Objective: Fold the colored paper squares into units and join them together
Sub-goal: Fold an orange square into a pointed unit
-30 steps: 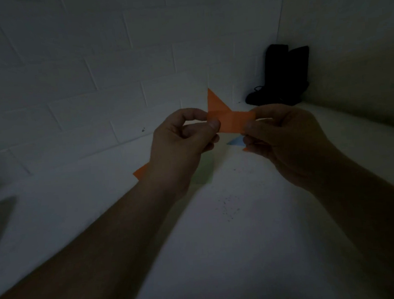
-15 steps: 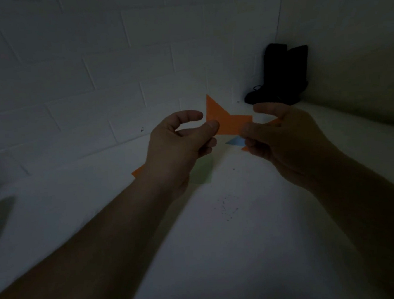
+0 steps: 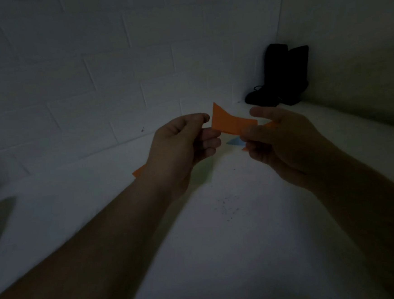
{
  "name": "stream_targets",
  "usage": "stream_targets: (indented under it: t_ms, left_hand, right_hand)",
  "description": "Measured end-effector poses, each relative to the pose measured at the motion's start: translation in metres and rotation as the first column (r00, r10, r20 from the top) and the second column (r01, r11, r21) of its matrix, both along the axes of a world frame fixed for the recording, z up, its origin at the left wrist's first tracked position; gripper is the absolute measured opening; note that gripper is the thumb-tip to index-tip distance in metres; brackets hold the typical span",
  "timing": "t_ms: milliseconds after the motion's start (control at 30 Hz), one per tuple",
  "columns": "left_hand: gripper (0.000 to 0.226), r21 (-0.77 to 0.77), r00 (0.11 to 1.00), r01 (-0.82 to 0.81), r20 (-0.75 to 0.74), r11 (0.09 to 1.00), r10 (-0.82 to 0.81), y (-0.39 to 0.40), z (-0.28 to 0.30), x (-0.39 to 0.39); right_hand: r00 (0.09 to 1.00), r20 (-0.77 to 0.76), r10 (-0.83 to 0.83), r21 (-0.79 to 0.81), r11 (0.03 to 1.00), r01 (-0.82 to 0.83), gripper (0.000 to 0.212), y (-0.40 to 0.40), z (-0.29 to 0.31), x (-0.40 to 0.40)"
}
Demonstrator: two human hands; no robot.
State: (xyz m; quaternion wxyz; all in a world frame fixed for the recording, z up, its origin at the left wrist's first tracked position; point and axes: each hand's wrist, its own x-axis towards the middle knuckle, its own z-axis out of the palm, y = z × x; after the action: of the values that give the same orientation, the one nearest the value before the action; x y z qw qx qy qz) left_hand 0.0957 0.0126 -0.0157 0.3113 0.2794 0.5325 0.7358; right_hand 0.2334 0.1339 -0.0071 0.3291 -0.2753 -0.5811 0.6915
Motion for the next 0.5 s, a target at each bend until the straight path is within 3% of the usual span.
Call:
stream_targets:
  t_ms: [133, 267, 500]
  left_hand:
    - [0.042, -0.067, 0.994, 0.108, 0.019, 0.992, -0.107, -0.0014, 0.0018, 0.0038]
    - [0.021, -0.049, 0.989, 0.108, -0.097, 0.993, -0.112, 0.0009, -0.0051, 0.0083]
    - [0.026, -0.021, 0.994, 0.065, -0.089, 0.998, -0.066, 0.0016, -0.0062, 0.0022]
  right_hand:
    - [1.000, -0.017, 0.019, -0.009, 1.000, -0.019, 0.058, 0.0002, -0.0006, 0.0007]
    - [0.999, -0.019, 0.028, 0.040, 0.999, -0.027, 0.063, -0.0007, -0.0008, 0.0006]
    - [0.999, -0.043, 0.017, 0.102, 0.995, -0.013, 0.066, -0.0010, -0.0025, 0.0008]
